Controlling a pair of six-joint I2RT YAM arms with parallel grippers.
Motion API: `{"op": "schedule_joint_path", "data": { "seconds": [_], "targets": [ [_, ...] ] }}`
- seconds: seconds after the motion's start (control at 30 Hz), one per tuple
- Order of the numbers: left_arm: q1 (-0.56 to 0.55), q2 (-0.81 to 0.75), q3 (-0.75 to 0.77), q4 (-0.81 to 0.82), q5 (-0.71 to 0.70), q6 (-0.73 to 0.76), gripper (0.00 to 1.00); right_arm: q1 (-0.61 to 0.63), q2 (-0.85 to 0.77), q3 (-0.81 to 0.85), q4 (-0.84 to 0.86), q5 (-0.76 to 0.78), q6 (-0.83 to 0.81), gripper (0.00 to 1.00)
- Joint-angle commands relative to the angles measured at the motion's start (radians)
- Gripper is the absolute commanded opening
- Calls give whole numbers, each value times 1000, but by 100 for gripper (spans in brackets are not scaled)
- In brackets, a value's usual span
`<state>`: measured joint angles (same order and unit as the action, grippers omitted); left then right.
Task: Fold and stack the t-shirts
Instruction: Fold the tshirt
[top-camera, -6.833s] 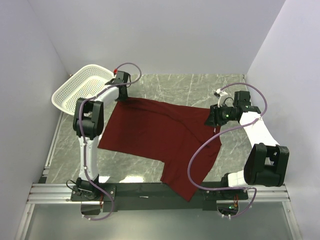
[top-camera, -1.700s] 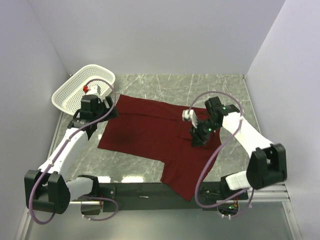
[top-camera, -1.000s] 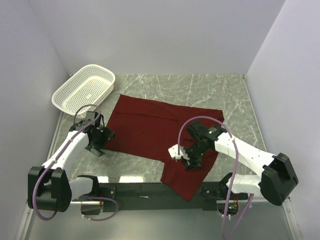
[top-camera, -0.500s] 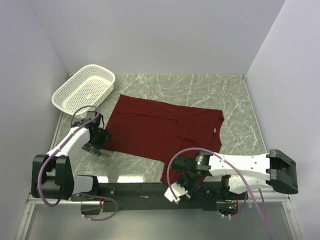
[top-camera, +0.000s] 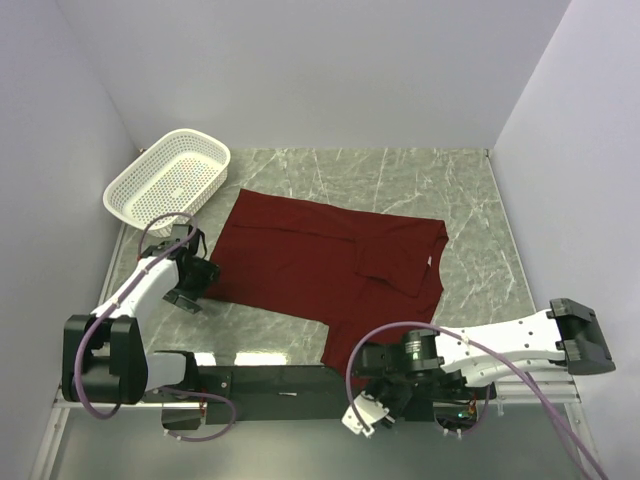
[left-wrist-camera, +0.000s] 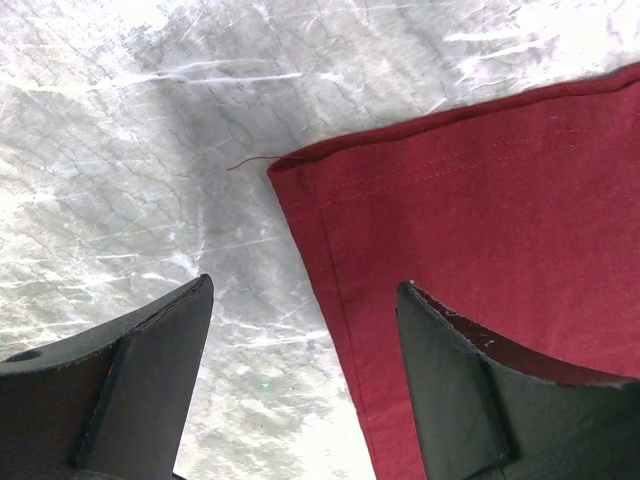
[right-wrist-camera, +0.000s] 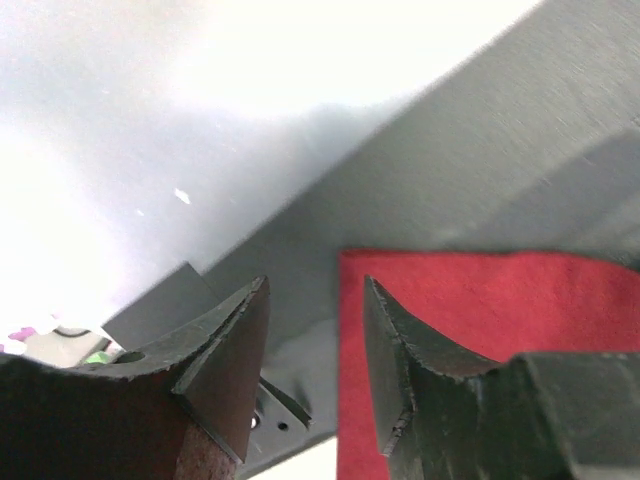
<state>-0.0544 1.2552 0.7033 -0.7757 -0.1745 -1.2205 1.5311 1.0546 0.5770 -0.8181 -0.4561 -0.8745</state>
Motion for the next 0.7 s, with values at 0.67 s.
{"op": "schedule_joint_path", "data": {
  "seconds": [0.67],
  "targets": [
    [18, -94, -25, 27, 23, 9, 79, 120, 122, -37, 181, 197, 157, 47]
  ]
}}
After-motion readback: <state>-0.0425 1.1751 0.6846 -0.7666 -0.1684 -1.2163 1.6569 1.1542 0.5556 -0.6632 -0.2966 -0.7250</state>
